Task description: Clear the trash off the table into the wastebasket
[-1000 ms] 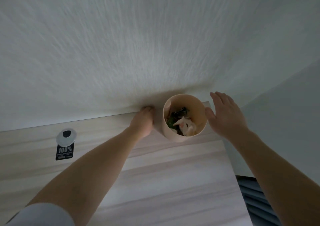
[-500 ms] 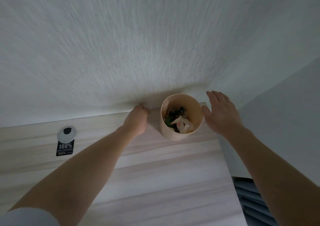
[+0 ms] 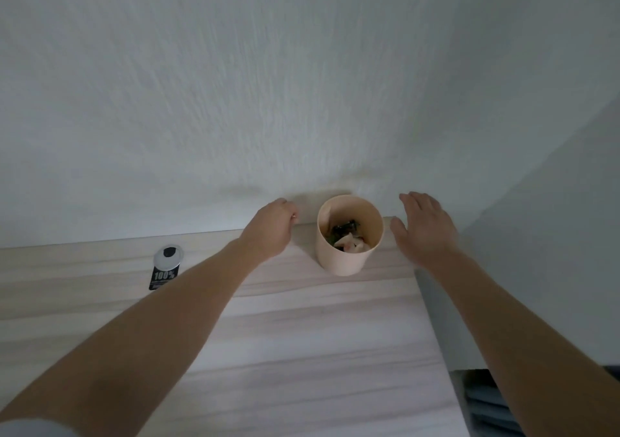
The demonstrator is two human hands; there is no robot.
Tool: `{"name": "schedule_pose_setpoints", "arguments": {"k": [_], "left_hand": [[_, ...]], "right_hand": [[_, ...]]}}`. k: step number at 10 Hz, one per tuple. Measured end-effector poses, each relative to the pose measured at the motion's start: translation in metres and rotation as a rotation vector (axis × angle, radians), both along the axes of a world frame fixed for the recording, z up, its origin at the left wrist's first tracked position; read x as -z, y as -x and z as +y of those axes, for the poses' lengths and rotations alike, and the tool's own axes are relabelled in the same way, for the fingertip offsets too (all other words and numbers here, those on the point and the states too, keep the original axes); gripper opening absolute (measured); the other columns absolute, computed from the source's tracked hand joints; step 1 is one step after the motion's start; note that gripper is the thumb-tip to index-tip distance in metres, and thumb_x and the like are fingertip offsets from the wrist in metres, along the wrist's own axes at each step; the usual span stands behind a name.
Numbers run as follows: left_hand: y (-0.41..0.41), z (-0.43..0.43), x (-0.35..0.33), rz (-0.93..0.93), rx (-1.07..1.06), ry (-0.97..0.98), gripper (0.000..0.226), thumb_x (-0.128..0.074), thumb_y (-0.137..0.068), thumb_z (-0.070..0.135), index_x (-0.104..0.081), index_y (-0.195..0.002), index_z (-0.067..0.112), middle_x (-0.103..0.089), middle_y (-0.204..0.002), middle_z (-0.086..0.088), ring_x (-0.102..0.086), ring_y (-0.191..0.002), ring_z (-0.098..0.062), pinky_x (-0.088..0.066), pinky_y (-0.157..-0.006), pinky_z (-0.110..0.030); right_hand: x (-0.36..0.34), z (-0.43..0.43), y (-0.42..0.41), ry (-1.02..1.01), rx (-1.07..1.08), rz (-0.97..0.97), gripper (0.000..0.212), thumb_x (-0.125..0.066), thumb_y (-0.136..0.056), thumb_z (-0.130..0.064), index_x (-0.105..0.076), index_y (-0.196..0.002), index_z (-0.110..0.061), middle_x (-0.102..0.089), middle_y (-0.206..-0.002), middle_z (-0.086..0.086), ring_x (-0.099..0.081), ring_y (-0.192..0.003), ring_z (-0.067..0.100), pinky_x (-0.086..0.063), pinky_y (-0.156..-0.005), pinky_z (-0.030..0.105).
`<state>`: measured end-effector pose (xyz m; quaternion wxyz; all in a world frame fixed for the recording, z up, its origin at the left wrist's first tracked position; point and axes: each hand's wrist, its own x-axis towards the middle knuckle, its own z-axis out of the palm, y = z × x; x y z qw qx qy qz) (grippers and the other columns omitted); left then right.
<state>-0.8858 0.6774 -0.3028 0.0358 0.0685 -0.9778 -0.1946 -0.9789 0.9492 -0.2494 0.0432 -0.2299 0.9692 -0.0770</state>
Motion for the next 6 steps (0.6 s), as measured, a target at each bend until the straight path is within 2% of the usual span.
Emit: {"name": "schedule_pose_setpoints", "arguments": {"k": [2, 4, 5, 6], "left_hand": [[0.001, 0.032, -0.028, 0.021, 0.014, -0.015, 0.013, -0.052, -0.089, 0.008, -0.061, -0.081, 0.013, -0.056, -0.082, -0.001, -0.053, -0.073, -0.02, -0.037, -0.065, -0.028], [0.018, 0.068, -0.037, -0.004, -0.004, -0.01, 0.011, -0.057, -0.091, 0.018, -0.066, -0.09, 0.014, -0.063, -0.086, -0.003, -0.06, -0.079, -0.023, -0.049, -0.072, -0.036], [0.028, 0.083, -0.033, -0.003, -0.029, -0.012, 0.011, -0.056, -0.091, 0.014, -0.064, -0.098, 0.014, -0.063, -0.091, -0.003, -0.059, -0.083, -0.022, -0.045, -0.071, -0.03], [0.037, 0.093, -0.028, -0.021, -0.048, -0.049, 0.022, -0.056, -0.089, 0.012, -0.062, -0.11, 0.015, -0.065, -0.102, -0.003, -0.059, -0.089, -0.021, -0.042, -0.074, -0.026]], "right_hand": [[-0.015, 0.024, -0.011, 0.0, -0.036, 0.038, 0.059, -0.032, -0.091, -0.039, -0.041, -0.14, -0.007, -0.043, -0.144, 0.012, -0.034, -0.136, 0.031, -0.028, -0.113, 0.042], [-0.015, 0.052, -0.006, -0.036, -0.05, 0.016, 0.059, -0.029, -0.092, -0.039, -0.037, -0.143, -0.01, -0.039, -0.149, 0.01, -0.029, -0.139, 0.028, -0.023, -0.114, 0.04], [-0.011, 0.064, 0.004, -0.009, -0.064, 0.017, 0.057, -0.032, -0.094, -0.038, -0.037, -0.143, -0.009, -0.038, -0.15, 0.01, -0.028, -0.14, 0.027, -0.021, -0.115, 0.039], [-0.011, 0.073, 0.015, 0.001, -0.059, 0.015, 0.053, -0.039, -0.097, -0.033, -0.036, -0.144, -0.01, -0.036, -0.151, 0.009, -0.026, -0.142, 0.026, -0.019, -0.116, 0.038]]}}
